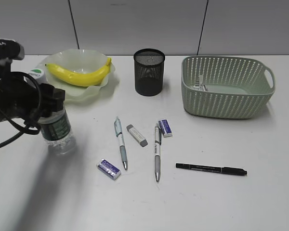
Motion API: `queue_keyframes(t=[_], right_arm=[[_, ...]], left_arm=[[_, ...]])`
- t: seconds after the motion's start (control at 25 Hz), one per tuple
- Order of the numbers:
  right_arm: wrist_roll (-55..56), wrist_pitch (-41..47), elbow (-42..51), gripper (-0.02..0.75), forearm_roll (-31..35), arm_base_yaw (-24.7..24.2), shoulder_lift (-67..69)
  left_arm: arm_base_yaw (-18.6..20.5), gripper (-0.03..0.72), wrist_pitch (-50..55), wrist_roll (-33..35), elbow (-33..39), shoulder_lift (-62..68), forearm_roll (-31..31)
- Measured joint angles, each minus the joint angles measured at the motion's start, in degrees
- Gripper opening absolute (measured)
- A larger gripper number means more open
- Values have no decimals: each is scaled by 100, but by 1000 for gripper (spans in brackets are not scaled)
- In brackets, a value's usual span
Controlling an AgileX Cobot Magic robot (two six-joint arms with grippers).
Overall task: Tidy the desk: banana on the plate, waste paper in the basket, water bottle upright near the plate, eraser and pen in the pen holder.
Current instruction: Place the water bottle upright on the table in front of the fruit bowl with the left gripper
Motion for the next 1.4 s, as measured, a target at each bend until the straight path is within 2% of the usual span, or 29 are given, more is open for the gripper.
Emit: queue_keyframes(t=[0.4,0.6,0.84,0.96,1.12,1.4], right_arm=[[0,0,0,305,-5,0,0],[0,0,0,305,-5,0,0],[0,0,0,305,-5,0,0],[0,0,0,305,-5,0,0],[0,0,0,305,-5,0,0],[0,0,0,305,-5,0,0]], left_arm=[[0,463,-16,-6,0,446,65],[0,585,-34,-6,0,377,117],[0,598,272,-6,0,-440,138],[0,587,985,-6,0,-1027,152],[103,569,2675,-6,-45,-2020,534],[853,562,6222,-70,-226,-3356,1139]])
